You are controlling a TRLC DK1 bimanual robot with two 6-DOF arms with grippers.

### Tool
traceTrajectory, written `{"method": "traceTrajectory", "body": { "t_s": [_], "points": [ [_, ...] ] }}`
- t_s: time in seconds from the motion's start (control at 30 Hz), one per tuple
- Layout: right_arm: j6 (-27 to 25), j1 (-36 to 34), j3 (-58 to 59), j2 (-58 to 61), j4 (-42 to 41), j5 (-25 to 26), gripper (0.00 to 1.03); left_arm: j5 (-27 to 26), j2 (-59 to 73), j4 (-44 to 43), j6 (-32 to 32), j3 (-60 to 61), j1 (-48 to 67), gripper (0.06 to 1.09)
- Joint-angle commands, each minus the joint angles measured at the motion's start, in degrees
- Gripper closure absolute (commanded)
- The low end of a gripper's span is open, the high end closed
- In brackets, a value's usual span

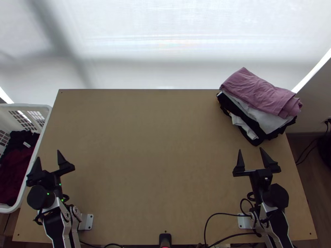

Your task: Fold the t-shirt

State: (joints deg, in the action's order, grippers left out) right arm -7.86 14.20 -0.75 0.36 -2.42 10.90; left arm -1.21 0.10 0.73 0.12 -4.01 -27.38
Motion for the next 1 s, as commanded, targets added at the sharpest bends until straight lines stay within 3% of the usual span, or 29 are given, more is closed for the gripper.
{"method": "traceTrajectory", "body": {
  "t_s": [0.0, 0.2, 0.5, 0.7, 0.97],
  "points": [
    [0.91, 0.22, 0.58, -0.45, 0.75, -0.09, 0.04, -0.11, -0.19, 1.73, 1.2, -6.71, -1.1, 0.1],
    [0.91, 0.22, 0.58, -0.45, 0.75, -0.09, 0.04, 0.07, 2.36, 4.28, -0.65, -16.56, -1.1, 0.1],
    [0.91, 0.22, 0.58, -0.45, 0.75, -0.09, 0.04, 0.25, 21.96, 8.23, -1.53, -32.02, -7.43, 0.1],
    [0.91, 0.22, 0.58, -0.45, 0.75, -0.09, 0.04, 0.25, 41.03, 25.72, -7.68, -47.93, -14.9, 0.1],
    [0.91, 0.22, 0.58, -0.45, 0.75, -0.09, 0.04, 0.16, 61.78, 35.13, -10.4, -64.1, -20.7, 0.1]
  ]
}}
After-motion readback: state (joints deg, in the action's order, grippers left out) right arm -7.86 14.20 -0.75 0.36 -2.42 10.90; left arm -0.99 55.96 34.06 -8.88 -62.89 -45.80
